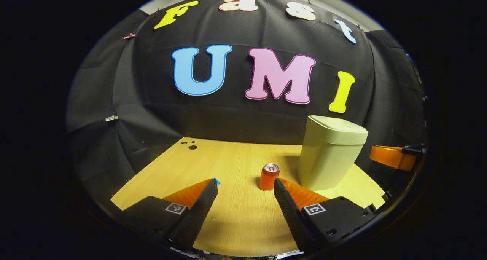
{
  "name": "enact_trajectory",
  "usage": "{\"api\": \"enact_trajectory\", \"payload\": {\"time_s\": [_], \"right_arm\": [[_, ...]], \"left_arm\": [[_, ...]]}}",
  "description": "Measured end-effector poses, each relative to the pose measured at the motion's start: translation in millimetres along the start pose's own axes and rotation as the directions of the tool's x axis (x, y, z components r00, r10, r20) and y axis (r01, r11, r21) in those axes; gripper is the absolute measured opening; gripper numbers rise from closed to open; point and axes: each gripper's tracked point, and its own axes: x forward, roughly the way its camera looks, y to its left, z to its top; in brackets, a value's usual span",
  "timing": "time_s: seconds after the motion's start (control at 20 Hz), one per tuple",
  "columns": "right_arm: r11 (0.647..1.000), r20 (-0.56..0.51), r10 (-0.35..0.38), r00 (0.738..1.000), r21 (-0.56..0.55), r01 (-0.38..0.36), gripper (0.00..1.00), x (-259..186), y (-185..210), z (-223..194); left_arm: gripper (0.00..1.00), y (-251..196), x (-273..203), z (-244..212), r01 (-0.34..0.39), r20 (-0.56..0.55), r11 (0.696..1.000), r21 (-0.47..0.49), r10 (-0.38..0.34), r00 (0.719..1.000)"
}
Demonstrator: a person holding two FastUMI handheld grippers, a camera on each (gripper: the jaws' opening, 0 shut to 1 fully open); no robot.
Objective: Press the lid of the desktop garbage bin to open it, pick up the crumpled paper on the desktop and throw it into the bin, then pick up the pop can on the desktop and drop it into the bin, and finally close the garbage bin lid.
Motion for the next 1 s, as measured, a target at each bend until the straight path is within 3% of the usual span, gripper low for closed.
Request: {"api": "enact_trajectory", "payload": {"time_s": [0.15,0.85,1.0], "right_arm": [[0.996,-0.038,0.088,0.995,0.014,-0.087,0.05,7.5,11.5,-6.5],[0.979,0.017,0.204,0.979,-0.032,-0.204,0.05,45.0,-15.7,52.4],[0.981,0.042,0.190,0.981,-0.045,-0.188,0.05,64.9,-31.5,67.1]], "left_arm": [[0.96,-0.5,2.9,1.6,-0.009,-0.001,1.000,-0.004,0.009,1.000],[0.96,-8.0,28.6,2.7,-0.147,-0.022,0.989,-0.019,0.146,0.989],[0.96,-12.7,36.8,4.4,-0.154,-0.022,0.988,0.005,0.154,0.988]]}}
